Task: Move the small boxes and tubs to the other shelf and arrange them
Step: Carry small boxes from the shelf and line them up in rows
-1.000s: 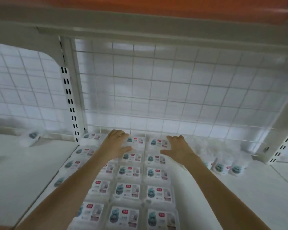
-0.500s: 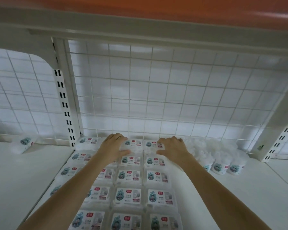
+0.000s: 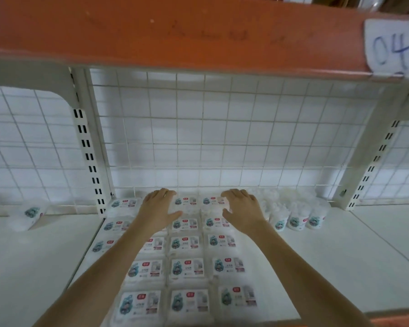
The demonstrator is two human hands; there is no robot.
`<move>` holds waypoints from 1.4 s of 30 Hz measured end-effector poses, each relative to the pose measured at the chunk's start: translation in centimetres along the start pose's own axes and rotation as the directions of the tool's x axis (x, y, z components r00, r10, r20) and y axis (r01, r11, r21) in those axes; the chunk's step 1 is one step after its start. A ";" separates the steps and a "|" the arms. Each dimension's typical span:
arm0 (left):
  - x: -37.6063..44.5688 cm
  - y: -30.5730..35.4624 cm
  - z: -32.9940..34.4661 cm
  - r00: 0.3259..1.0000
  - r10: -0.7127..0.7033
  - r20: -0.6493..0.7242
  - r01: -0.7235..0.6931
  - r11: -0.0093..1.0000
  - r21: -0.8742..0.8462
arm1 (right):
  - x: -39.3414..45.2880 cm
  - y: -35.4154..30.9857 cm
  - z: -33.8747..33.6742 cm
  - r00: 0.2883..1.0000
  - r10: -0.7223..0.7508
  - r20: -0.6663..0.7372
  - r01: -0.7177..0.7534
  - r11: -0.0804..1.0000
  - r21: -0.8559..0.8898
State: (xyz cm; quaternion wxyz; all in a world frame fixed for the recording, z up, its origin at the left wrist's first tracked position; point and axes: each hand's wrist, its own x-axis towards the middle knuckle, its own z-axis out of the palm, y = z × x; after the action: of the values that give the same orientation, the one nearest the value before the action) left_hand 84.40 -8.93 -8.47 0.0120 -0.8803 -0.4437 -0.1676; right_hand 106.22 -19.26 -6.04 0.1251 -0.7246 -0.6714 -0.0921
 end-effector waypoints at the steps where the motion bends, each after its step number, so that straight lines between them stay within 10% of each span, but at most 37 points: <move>1: -0.7 0.0 -0.4 0.999 0.011 -0.044 -0.013 0.999 -0.041 | -0.9 0.0 -0.5 1.000 0.014 -0.024 -0.013 0.999 0.046; 13: -17.7 3.1 -4.2 0.967 0.069 -0.244 -0.059 0.997 0.047 | -19.3 2.2 -3.5 0.991 0.001 -0.136 0.004 0.999 0.035; 28: -44.5 12.1 -4.8 0.940 -0.310 -0.145 0.327 0.938 0.113 | -35.8 -5.5 -3.5 0.962 -0.272 0.021 0.267 0.955 0.133; 42: -65.6 4.4 -12.7 0.585 -0.768 -0.261 0.811 0.561 0.167 | -36.1 -31.0 -0.8 0.654 -0.754 0.062 0.670 0.615 0.416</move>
State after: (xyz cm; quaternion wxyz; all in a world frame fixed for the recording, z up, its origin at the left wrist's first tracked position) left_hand 48.13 -64.74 -15.98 0.0897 -0.5604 -0.8071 -0.1629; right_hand 72.47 -51.75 -14.38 0.1279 -0.3653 -0.9191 0.0740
